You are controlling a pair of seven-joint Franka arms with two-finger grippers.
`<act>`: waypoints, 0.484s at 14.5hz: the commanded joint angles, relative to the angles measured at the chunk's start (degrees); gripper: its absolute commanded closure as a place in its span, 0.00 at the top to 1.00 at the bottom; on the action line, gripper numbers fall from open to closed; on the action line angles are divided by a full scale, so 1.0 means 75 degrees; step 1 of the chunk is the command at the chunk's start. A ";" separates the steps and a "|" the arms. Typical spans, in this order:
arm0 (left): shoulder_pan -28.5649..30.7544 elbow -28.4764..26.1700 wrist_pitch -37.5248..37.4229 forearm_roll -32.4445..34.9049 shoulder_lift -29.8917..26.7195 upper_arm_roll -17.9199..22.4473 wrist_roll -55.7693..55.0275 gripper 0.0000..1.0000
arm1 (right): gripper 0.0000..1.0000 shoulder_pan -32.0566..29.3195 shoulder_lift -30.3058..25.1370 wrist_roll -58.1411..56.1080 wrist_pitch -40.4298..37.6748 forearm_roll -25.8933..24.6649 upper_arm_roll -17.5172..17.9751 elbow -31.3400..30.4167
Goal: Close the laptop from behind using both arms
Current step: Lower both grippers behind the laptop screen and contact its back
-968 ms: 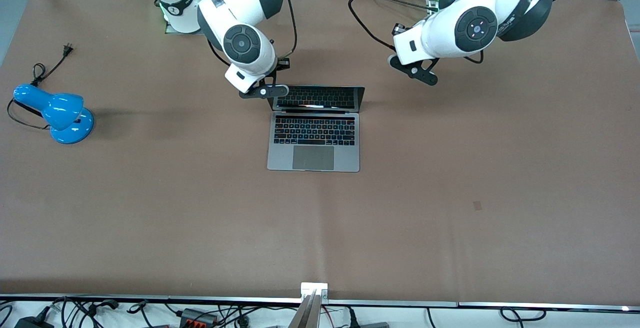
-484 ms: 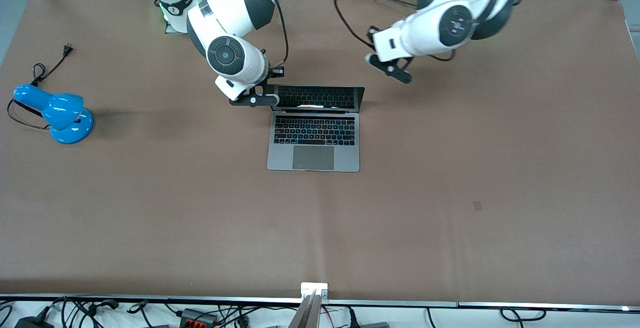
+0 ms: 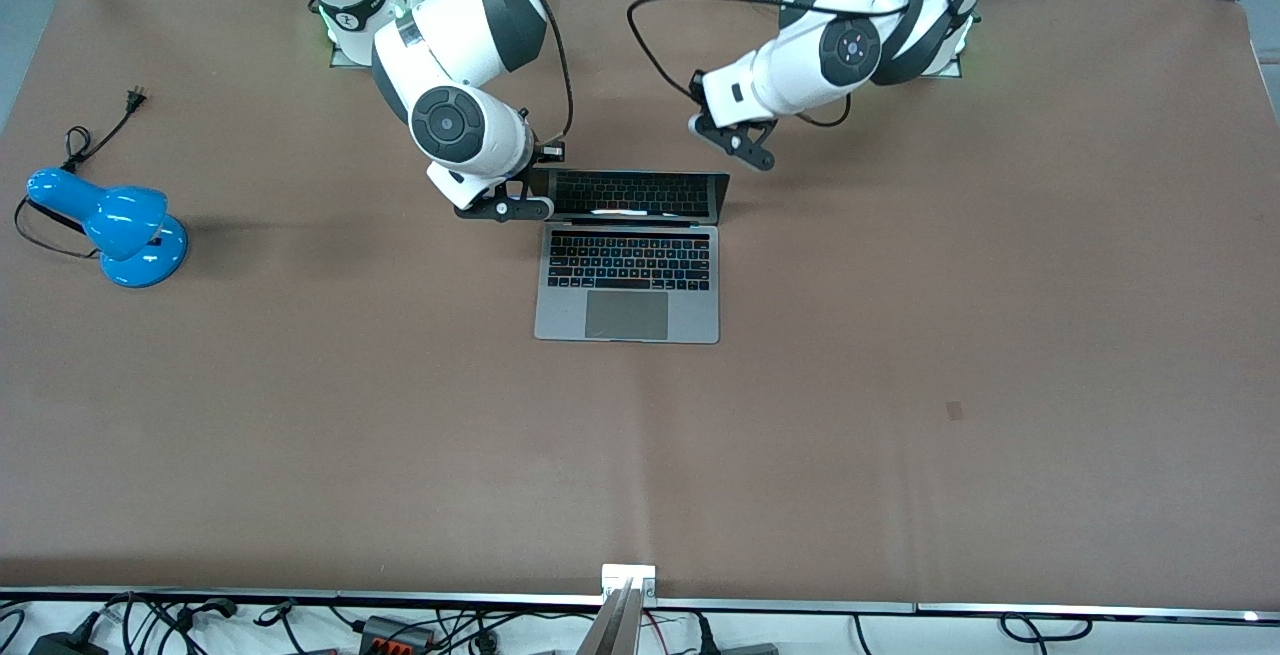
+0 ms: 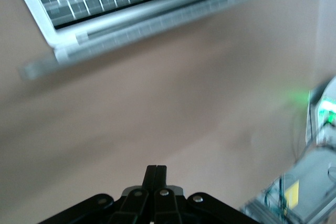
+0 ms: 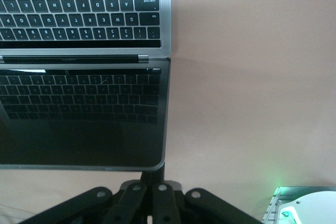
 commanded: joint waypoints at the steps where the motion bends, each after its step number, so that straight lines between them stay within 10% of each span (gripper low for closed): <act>1: 0.0183 0.0009 0.0804 -0.0189 0.0600 -0.0078 0.0087 0.01 | 0.00 -0.0143 0.0112 -0.0052 0.0068 0.0140 0.0003 0.0108; 7: 0.0465 0.0150 0.1039 -0.0177 0.0788 -0.0055 0.0110 0.01 | 0.00 -0.0272 0.0452 -0.0076 0.0186 0.0140 0.0003 0.0611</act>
